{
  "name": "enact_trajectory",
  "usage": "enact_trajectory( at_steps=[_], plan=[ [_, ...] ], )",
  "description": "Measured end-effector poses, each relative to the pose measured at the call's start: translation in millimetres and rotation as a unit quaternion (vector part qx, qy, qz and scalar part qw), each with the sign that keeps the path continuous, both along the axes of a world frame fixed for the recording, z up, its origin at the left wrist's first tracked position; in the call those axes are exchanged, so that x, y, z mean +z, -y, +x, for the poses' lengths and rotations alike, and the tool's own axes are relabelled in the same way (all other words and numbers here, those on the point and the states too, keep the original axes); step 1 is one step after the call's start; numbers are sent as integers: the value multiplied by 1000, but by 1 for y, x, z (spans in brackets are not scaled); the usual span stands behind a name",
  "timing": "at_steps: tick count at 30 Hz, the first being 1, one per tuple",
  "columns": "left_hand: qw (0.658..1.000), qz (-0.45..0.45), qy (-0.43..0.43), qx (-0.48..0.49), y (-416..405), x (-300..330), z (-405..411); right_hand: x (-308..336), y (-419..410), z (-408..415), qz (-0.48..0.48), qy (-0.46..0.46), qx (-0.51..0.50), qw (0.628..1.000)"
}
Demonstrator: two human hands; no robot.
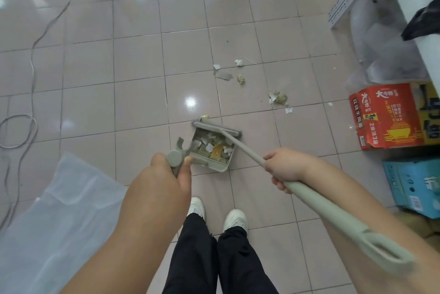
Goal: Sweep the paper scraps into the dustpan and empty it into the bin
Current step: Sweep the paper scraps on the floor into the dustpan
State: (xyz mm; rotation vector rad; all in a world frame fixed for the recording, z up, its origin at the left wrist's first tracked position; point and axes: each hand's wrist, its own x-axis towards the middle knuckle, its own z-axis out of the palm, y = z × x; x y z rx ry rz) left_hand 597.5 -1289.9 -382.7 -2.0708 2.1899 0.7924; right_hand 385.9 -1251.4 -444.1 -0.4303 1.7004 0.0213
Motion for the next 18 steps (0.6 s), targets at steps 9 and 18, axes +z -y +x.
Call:
enact_trajectory(
  at_steps=[9,18],
  plan=[
    [1000,-1,-20,13,-2,1,-3,26,4,-27,-77,-45,-35,995],
    [998,-9,-26,64,-20,12,34,-22,56,1,-77,-63,-14,995]
  ],
)
